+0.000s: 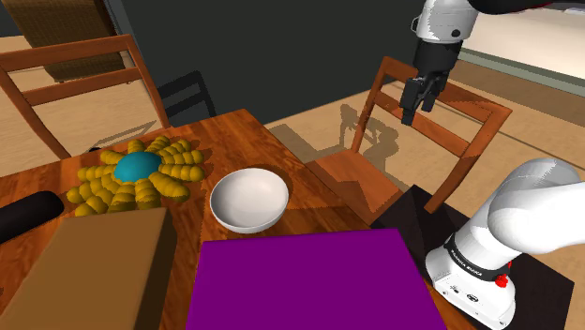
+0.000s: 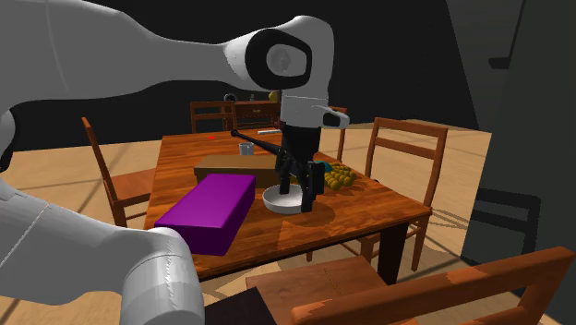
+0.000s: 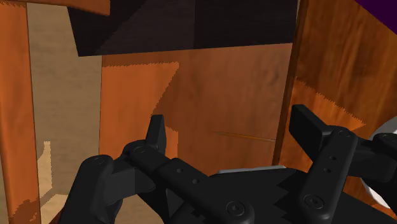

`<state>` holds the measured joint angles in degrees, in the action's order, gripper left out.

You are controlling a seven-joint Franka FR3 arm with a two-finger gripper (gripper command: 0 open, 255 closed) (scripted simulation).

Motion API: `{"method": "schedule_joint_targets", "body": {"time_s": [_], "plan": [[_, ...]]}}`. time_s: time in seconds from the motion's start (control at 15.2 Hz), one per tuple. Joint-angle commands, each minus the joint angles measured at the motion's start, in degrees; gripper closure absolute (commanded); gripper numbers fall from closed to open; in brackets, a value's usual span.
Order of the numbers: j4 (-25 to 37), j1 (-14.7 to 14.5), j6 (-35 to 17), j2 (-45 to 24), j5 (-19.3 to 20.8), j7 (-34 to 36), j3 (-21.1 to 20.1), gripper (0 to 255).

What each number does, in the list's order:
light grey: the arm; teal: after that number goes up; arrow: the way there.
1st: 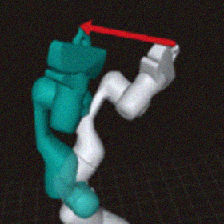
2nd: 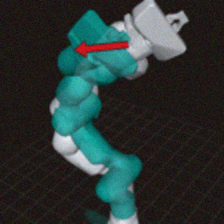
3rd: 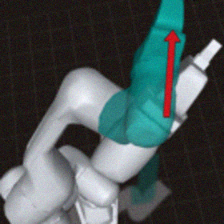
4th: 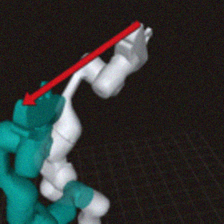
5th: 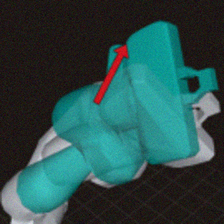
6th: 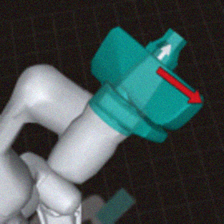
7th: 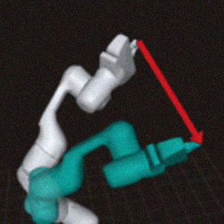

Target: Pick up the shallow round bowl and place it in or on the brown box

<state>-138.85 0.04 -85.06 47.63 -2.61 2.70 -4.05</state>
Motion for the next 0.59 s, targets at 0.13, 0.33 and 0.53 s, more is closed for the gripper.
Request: {"method": "schedule_joint_targets", "body": {"time_s": [0.13,0.33,0.53], "plan": [[-0.67,-0.6,-2.93,-2.08,-2.08,1.91,-1.59,0],[-1.16,-1.51,-7.45,-5.72,-4.99,4.61,-3.98,0],[-0.98,-2.35,-12.02,-9.93,-7.63,7.13,-6.37,0]]}}
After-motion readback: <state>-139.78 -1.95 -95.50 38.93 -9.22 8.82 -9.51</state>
